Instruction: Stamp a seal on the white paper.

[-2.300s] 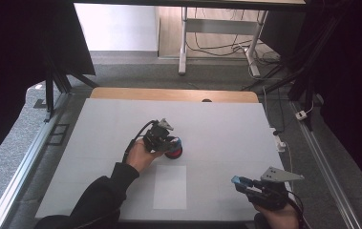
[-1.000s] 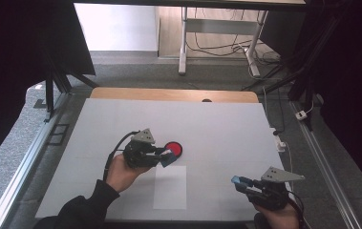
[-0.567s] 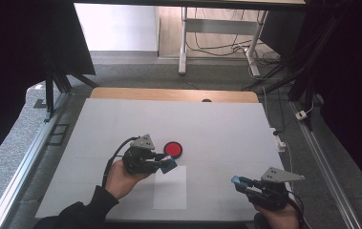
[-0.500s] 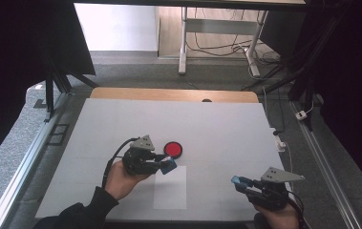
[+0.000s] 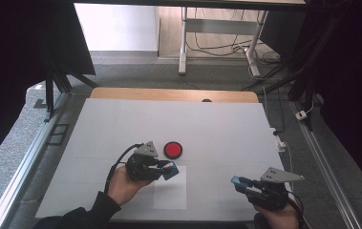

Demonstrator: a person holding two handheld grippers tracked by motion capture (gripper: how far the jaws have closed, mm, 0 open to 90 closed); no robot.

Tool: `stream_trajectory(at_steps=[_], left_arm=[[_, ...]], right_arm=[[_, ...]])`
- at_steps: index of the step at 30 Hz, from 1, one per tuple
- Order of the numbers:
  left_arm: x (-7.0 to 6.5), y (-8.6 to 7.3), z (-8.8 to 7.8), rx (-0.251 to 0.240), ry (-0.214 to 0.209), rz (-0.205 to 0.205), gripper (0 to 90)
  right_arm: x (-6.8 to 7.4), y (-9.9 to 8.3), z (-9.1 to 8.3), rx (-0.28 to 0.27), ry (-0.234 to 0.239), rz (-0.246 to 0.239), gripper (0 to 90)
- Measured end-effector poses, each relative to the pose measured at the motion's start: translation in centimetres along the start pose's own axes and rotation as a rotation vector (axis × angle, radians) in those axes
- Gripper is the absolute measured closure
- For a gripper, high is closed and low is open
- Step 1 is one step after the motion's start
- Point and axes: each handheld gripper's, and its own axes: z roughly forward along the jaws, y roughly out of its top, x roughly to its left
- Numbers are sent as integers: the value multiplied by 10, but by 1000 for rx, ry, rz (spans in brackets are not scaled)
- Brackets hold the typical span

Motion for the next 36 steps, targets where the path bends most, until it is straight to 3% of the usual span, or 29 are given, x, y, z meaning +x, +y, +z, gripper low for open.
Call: stream_trajectory(at_steps=[11,17,36], left_arm=[[1,-7,18,66,11,3,702],[3,-10,21,78,11,-9,702],[1,-16,35,142,36,8,703]], right_arm=[[0,0,0,1,2,-1,681],[0,0,0,0,3,0,681],[0,0,0,0,4,1,682]])
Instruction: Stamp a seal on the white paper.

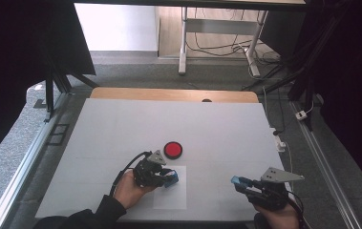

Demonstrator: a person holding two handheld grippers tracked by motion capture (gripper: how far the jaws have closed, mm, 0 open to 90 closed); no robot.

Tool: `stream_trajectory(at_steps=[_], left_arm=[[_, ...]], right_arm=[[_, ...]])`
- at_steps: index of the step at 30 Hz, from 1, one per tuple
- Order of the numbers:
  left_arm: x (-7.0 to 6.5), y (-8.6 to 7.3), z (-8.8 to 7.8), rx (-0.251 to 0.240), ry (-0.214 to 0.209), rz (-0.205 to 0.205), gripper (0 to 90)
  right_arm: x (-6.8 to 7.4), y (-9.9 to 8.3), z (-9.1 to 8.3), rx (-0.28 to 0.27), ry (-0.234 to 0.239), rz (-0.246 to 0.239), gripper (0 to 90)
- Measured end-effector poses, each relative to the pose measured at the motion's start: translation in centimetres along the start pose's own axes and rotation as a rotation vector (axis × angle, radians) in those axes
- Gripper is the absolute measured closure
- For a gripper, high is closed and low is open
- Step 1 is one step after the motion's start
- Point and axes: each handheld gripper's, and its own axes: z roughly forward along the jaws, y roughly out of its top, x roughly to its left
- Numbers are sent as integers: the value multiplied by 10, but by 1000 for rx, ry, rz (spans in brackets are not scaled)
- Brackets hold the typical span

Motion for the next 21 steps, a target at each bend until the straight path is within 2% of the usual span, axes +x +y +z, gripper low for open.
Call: stream_trajectory(at_steps=[13,17,21], left_arm=[[-2,0,5,38,13,7,705],[-4,1,6,47,21,25,707],[-9,1,6,51,47,52,707]], right_arm=[[0,0,0,0,1,0,682],[0,0,0,1,0,0,682],[0,0,0,1,1,0,682]])
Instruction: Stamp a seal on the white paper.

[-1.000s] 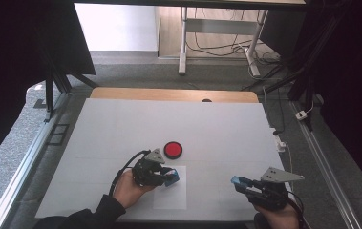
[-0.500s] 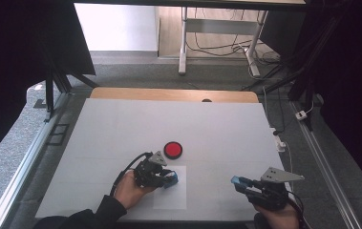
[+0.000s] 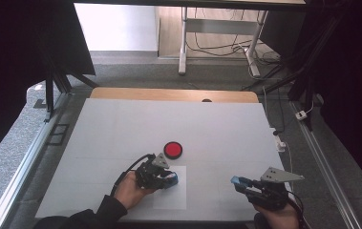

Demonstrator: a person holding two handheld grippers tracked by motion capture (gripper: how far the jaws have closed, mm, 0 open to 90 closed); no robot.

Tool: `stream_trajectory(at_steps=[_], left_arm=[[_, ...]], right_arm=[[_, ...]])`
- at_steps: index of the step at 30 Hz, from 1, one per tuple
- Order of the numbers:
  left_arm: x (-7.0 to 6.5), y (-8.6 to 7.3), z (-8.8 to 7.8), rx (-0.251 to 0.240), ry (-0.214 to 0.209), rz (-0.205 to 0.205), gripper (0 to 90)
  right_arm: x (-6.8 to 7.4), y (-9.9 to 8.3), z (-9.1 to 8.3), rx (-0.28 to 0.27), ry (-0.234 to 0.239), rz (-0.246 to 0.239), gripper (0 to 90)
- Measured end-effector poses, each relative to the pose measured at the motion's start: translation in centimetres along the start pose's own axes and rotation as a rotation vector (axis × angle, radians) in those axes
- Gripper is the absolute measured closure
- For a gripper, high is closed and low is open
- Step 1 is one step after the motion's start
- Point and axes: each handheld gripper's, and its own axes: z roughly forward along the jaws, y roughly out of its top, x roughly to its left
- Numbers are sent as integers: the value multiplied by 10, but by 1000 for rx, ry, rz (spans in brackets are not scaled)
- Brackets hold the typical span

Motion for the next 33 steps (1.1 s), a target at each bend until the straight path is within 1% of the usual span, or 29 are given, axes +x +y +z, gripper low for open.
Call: stream_trajectory(at_steps=[1,7,10,13,17,22,29,31,33], left_arm=[[-1,0,0,6,10,11,708],[-9,-1,1,3,54,43,708],[-12,-1,1,5,72,60,708],[-14,-1,1,4,79,64,708],[-9,-3,1,-9,50,32,708],[2,-7,1,-48,-11,-34,707],[11,-10,1,-68,-60,-93,708],[9,-10,1,-65,-48,-83,708],[4,-8,1,-53,-21,-55,708]], right_arm=[[0,0,0,0,0,0,682],[0,0,0,1,0,0,682],[0,0,0,1,1,0,682],[0,0,1,1,4,1,681],[0,0,1,1,6,-1,681],[0,0,1,2,6,-1,681],[0,0,1,2,7,0,681],[0,0,1,2,7,0,681],[0,0,1,2,7,1,682]])
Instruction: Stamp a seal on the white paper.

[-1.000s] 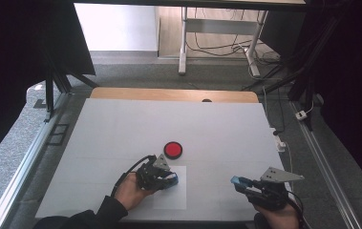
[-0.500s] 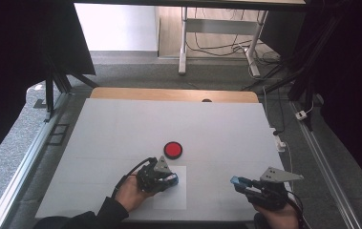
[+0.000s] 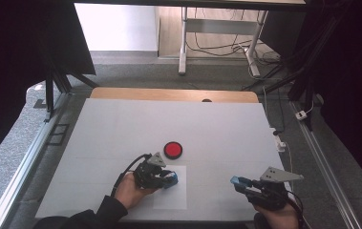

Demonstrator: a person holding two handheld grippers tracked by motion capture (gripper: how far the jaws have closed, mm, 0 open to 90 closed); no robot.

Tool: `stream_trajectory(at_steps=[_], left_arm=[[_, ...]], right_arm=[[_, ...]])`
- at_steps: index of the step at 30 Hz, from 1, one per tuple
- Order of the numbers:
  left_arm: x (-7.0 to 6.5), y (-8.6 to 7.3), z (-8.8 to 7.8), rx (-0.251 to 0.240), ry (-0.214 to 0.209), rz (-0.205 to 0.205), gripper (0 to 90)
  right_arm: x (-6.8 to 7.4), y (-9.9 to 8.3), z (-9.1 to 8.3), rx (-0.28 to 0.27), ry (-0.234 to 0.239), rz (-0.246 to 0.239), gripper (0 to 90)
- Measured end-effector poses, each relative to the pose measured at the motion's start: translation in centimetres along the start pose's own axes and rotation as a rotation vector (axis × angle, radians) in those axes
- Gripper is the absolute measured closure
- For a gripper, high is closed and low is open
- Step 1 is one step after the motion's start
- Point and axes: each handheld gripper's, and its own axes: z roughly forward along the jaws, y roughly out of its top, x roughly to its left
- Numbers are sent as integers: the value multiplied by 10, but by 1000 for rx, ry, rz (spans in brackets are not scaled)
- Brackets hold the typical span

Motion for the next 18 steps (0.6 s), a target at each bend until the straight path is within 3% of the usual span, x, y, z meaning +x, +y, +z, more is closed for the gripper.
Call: stream_trajectory(at_steps=[11,18], left_arm=[[-14,4,1,39,81,77,707],[-8,2,1,20,43,38,706]], right_arm=[[0,0,0,4,1,-3,681],[0,0,0,2,3,-4,681]])
